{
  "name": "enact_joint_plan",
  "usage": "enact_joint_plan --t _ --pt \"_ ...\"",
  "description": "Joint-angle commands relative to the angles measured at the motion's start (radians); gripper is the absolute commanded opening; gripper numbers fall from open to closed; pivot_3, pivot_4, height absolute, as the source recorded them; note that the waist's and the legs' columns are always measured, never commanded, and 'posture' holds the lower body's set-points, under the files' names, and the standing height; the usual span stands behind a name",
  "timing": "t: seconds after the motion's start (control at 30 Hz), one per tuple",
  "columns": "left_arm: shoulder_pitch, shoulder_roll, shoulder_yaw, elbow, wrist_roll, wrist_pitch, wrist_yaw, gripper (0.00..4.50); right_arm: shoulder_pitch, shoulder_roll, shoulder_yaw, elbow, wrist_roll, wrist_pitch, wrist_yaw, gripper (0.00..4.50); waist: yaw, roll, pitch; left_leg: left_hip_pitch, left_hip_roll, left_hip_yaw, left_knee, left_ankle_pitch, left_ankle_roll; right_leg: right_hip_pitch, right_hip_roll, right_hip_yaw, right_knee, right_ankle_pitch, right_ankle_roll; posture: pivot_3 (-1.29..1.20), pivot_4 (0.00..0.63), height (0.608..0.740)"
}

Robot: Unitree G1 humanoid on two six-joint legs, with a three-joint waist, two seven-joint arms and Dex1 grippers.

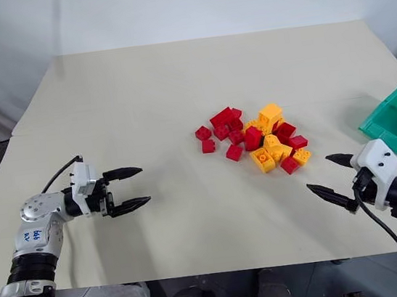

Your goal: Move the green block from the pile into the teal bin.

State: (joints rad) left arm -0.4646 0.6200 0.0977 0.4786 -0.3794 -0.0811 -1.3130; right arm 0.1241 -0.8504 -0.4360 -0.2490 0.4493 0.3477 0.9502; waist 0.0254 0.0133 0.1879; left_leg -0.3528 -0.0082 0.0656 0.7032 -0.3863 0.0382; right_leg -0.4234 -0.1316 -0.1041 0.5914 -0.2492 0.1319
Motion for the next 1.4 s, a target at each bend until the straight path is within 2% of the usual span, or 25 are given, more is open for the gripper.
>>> enact_joint_plan --t 0.03,0.23,0.5,0.6,0.77,0.97,1.2,1.3,1.4 --pt "-0.036 0.006 0.009 0.009 0.010 -0.015 0.009 4.50 -0.012 -0.001 -0.032 -0.020 0.021 0.009 -0.016 4.46 0.000 0.000 0.000 0.000 0.000 0.000 0.000 0.000 0.000 0.000 0.000 0.000 0.000 0.000 0.000 0.00 0.150 0.740" --pt "-0.055 0.004 0.002 -0.029 0.004 0.096 0.052 4.50 -0.019 0.011 -0.045 -0.064 0.041 0.084 -0.088 4.46 -0.001 0.000 0.000 0.000 0.000 0.000 0.000 0.000 0.000 0.000 0.000 0.000 0.001 0.000 0.000 0.00 0.150 0.740" --pt "-0.070 -0.017 0.007 -0.051 -0.020 0.083 0.024 4.50 -0.057 0.062 -0.030 -0.278 0.144 0.284 -0.264 4.46 -0.001 0.000 0.000 0.000 0.000 -0.001 0.001 0.000 0.000 0.000 0.000 0.000 0.001 0.000 0.000 0.00 0.150 0.740" --pt "-0.110 -0.047 0.013 -0.034 -0.017 0.070 0.045 4.50 -0.117 0.120 0.014 -0.359 0.215 0.372 -0.361 3.87 0.001 -0.001 0.000 0.000 0.000 -0.002 0.002 0.000 0.000 0.000 0.000 0.000 0.001 0.000 0.000 0.00 0.150 0.740" --pt "-0.132 -0.068 -0.008 -0.023 -0.006 0.073 0.018 4.50 -0.259 0.183 0.185 -0.401 0.236 0.452 -0.436 2.15 -0.006 -0.001 -0.001 -0.002 0.000 -0.002 0.005 0.000 0.000 0.000 0.000 0.000 0.002 0.001 0.000 0.00 0.150 0.740" --pt "-0.177 -0.110 -0.017 -0.010 -0.043 0.078 -0.050 4.50 -0.534 0.368 0.434 -0.146 0.100 0.394 -0.485 0.04 -0.017 -0.002 -0.001 -0.002 0.001 -0.001 0.007 0.000 0.000 0.000 0.001 0.000 0.004 0.001 -0.002 0.00 0.150 0.740" --pt "-0.219 -0.136 -0.021 0.042 -0.044 0.050 -0.100 4.50 -0.695 0.502 0.496 0.242 -0.044 0.191 -0.469 0.01 -0.028 -0.002 -0.001 -0.009 -0.001 0.000 0.012 -0.001 0.001 -0.002 0.001 -0.004 0.004 0.002 -0.001 0.00 0.150 0.740" --pt "-0.222 -0.150 -0.027 0.039 -0.044 0.049 -0.090 4.50 -0.772 0.526 0.461 0.465 -0.128 0.052 -0.526 0.01 -0.032 -0.002 -0.001 -0.009 0.000 0.000 0.012 -0.001 0.001 -0.002 0.001 -0.004 0.004 0.002 -0.001 0.00 0.150 0.740" --pt "-0.215 -0.153 -0.026 0.033 -0.044 0.046 -0.089 4.50 -0.811 0.509 0.414 0.540 -0.148 -0.014 -0.537 0.01 -0.033 -0.002 -0.001 -0.011 0.000 0.000 0.012 -0.001 0.001 -0.004 0.001 -0.005 0.004 0.002 -0.001 0.00 0.150 0.740"
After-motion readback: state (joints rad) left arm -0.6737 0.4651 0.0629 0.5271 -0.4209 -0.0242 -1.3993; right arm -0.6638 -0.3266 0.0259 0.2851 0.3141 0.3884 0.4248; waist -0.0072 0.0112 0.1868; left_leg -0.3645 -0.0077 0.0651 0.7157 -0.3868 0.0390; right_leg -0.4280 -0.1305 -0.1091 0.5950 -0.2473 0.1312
